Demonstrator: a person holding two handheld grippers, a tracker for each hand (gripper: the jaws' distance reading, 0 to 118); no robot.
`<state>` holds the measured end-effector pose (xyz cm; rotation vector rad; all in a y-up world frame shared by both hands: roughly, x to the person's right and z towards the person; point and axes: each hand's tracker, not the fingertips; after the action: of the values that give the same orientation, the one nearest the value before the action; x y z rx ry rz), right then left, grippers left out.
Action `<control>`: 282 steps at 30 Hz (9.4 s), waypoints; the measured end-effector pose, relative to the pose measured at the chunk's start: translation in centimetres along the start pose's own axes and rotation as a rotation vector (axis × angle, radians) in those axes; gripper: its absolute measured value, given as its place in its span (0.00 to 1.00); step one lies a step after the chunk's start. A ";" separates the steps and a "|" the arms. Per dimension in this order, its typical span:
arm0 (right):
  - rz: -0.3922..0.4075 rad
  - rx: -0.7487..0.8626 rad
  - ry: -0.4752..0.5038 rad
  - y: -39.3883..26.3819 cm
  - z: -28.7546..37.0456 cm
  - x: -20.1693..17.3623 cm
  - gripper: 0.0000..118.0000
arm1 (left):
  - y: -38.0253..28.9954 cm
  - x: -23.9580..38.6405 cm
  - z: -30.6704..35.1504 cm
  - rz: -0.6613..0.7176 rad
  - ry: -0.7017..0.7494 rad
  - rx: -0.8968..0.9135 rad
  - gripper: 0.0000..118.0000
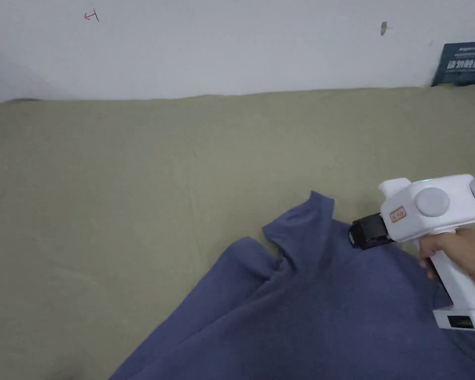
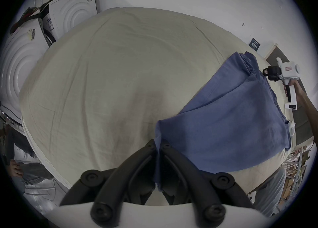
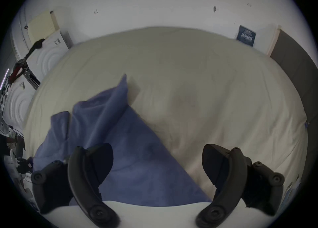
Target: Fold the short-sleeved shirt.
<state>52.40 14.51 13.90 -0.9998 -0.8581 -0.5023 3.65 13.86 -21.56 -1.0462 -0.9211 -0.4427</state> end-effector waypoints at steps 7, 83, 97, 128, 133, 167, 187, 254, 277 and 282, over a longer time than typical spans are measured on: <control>0.019 -0.004 -0.021 0.4 0.1 -0.7 0.29 | 0.2 0.1 -0.3 -0.013 0.005 -0.013 0.00; -0.174 0.839 -0.277 21.9 43.0 10.9 0.03 | 45.8 19.6 24.3 -0.100 0.142 0.748 0.00; -0.186 0.771 -0.258 24.0 33.4 12.4 0.03 | 48.8 22.4 13.5 -0.097 0.169 0.686 0.00; -0.257 0.391 -0.057 -26.7 23.4 4.5 0.03 | 5.6 7.8 5.7 -0.180 0.042 0.252 0.00; -0.260 0.356 -0.049 -32.7 24.1 3.5 0.03 | 0.9 4.7 5.8 -0.198 0.027 0.237 0.00; -0.216 0.561 -0.125 -36.2 27.5 -3.0 0.01 | -8.6 8.1 13.7 -0.109 -0.066 0.479 0.00; -0.254 0.458 -0.117 -39.5 25.8 -2.4 0.01 | -9.0 2.5 6.2 -0.050 -0.043 0.118 1.00; -0.200 0.124 -0.081 -18.1 13.2 9.7 0.07 | 12.4 9.3 -3.3 -0.185 -0.052 0.021 0.01; -0.302 0.269 -0.077 -31.3 20.2 3.2 0.02 | 1.0 4.8 2.7 -0.097 -0.027 0.162 0.00; -0.316 0.245 -0.074 -31.4 19.9 3.7 0.02 | 3.2 4.6 1.2 -0.066 -0.024 0.116 0.73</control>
<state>24.40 17.31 38.44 -0.6642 -1.1235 -0.6129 7.90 16.88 -19.31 -0.9191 -0.9928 -0.4270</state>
